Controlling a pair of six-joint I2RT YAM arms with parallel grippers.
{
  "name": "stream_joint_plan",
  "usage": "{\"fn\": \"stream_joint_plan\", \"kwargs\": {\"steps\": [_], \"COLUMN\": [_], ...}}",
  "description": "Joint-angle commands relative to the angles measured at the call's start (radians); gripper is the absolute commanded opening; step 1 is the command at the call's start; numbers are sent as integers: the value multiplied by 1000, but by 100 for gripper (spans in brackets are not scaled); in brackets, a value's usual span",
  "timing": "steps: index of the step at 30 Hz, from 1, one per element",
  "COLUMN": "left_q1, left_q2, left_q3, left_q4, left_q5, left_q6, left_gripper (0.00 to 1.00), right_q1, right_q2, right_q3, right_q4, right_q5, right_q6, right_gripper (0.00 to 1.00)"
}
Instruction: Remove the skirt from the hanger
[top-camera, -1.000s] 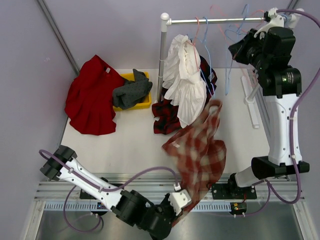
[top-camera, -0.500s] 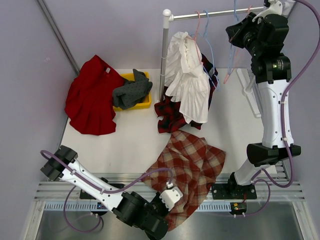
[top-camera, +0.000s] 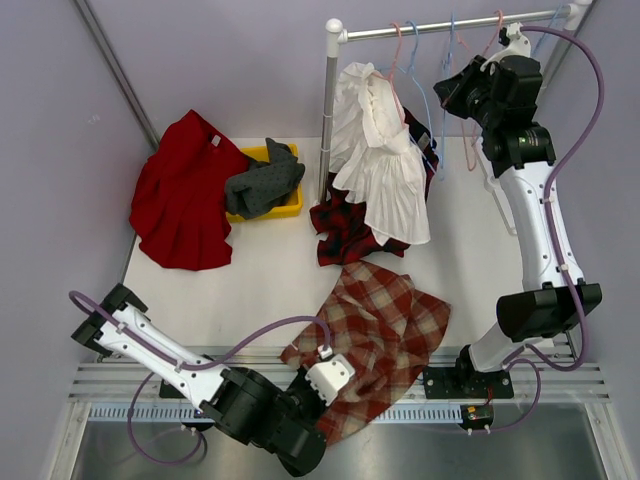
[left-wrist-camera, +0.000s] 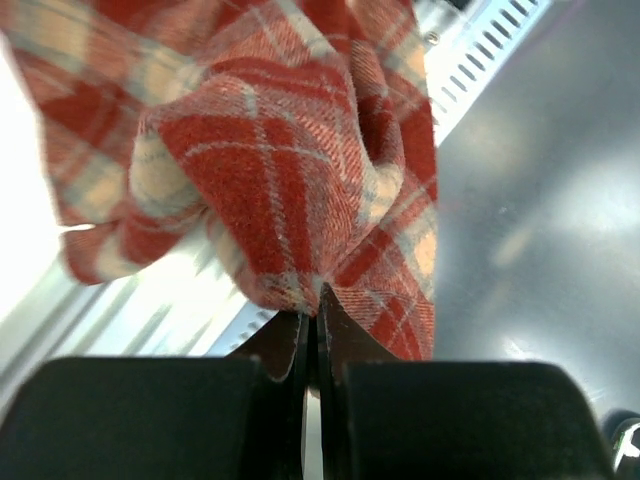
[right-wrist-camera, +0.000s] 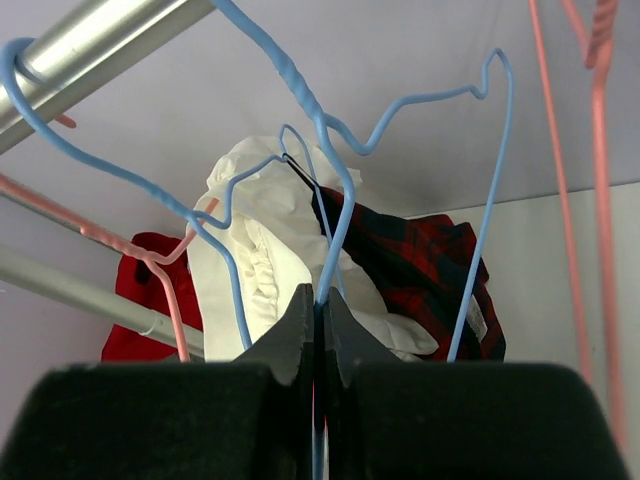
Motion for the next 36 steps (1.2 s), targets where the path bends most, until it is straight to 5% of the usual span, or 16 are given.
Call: {"fn": "stream_joint_plan", "kwargs": {"steps": [1, 7, 11, 15, 18, 23, 29, 33, 36], "left_q1": [-28, 154, 320, 585, 755, 1062, 1598, 1805, 1898], "left_q2": [-66, -113, -180, -217, -226, -209, 22, 272, 375], "left_q3": [91, 238, 303, 390, 473, 582, 837, 1272, 1332], "left_q4": [-210, -293, -225, -167, -109, 61, 117, 83, 199], "left_q5": [-101, -168, -158, -103, -34, 72, 348, 440, 489], "left_q6": [-22, 242, 551, 781, 924, 1088, 1125, 1075, 991], "left_gripper": [0, 0, 0, 0, 0, 0, 0, 0, 0], "right_q1": [-9, -10, -10, -10, -10, -10, -10, -10, -10], "right_q2": [-78, -178, -248, -324, -408, -547, -659, -701, -721], "right_q3": [-46, -101, -101, -115, -167, -230, -299, -349, -383], "right_q4": [66, 11, -40, -82, -89, -108, -123, -129, -121], "right_q5": [0, 43, 69, 107, 176, 221, 212, 195, 175], "right_q6": [5, -7, -33, -79, -96, -110, -99, -98, -90], "right_gripper": [0, 4, 41, 88, 99, 100, 99, 100, 99]}}
